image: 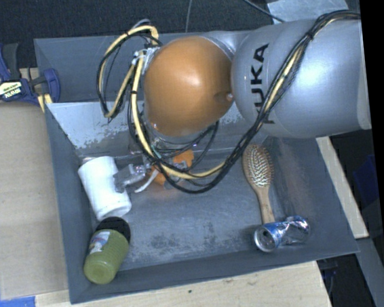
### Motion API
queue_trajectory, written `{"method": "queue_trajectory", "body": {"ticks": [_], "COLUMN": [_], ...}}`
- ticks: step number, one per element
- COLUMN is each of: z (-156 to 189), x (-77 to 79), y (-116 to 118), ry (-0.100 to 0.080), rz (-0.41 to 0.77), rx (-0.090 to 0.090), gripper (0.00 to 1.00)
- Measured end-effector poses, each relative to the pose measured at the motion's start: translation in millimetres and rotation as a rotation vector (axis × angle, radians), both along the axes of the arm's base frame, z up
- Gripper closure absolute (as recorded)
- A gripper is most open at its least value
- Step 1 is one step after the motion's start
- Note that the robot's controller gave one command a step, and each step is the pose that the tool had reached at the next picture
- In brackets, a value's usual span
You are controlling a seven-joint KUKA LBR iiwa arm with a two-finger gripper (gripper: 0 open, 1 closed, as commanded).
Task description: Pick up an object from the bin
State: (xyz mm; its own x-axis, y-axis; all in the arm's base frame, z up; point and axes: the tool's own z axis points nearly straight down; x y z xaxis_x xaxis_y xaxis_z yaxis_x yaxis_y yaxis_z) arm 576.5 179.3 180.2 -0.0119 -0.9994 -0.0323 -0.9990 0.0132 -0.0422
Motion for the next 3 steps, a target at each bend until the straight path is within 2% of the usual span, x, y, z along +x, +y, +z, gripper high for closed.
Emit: {"method": "queue_trajectory", "body": {"ticks": [1, 2, 3], "z": [1.1, -113.2, -109.7], "x": [-1.9, -53.8, -11.9], "y": [1.1, 40.2, 53.4], "ry": [0.003, 0.002, -0.012], "rz": [0.001, 0.111, 0.450], "rx": [0.000, -0.004, -0.014], "gripper": [1.00, 1.00, 1.00]}}
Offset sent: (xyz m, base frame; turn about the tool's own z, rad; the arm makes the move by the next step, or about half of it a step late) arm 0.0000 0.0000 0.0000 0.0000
